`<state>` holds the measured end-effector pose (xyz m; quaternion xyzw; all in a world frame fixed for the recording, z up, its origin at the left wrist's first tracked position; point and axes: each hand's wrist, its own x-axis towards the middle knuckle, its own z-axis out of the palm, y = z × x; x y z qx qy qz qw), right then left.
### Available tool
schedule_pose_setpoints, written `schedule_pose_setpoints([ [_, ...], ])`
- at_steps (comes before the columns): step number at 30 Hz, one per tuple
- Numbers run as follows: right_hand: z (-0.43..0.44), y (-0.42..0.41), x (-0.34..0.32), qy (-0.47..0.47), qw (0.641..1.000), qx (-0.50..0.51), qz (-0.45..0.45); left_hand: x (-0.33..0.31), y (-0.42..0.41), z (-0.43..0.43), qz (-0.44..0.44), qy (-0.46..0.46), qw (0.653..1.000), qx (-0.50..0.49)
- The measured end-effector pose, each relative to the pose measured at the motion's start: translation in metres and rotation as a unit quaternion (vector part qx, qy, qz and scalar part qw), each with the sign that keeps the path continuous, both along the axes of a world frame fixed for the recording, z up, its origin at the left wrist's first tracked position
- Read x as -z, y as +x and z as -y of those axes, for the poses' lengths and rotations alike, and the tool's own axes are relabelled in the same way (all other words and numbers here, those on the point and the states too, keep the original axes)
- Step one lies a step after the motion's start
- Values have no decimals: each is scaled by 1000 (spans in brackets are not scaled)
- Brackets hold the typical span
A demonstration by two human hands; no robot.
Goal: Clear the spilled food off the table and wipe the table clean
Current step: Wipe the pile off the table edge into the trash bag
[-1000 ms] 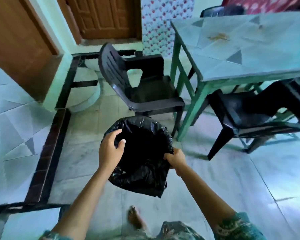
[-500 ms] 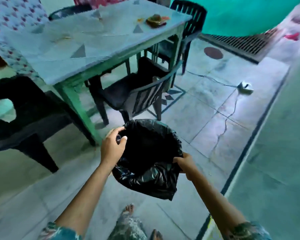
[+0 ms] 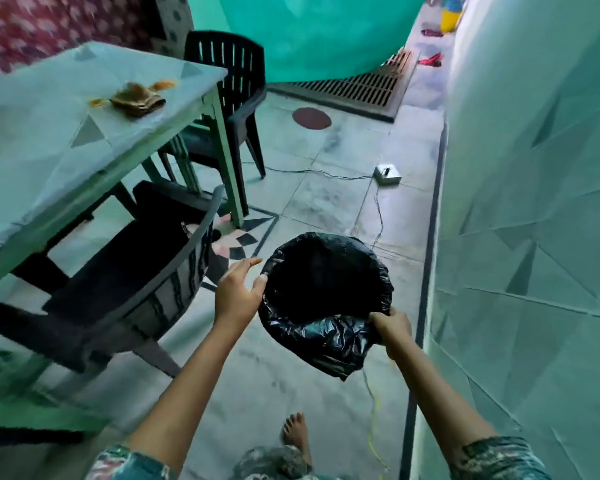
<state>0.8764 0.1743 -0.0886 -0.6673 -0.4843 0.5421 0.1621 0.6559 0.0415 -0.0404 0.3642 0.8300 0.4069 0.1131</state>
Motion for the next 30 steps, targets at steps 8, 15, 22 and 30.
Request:
schedule_pose_setpoints([
  [8, -156, -90, -5, 29, 997, 77, -6, -11, -82, -162, 1, 7, 999, 47],
  [15, -294, -193, 15, 24, 999, 28, -10, -5, -173, -288, -9, 2, 999, -33],
  [22, -411, -311, 16, -12, 994, -107, -14, -16, -261, -376, 3, 10, 993, -121],
  [30, -453, -447, 36, -38, 966, -257, -14, -22, -385, -371, -23, 3, 953, -302],
])
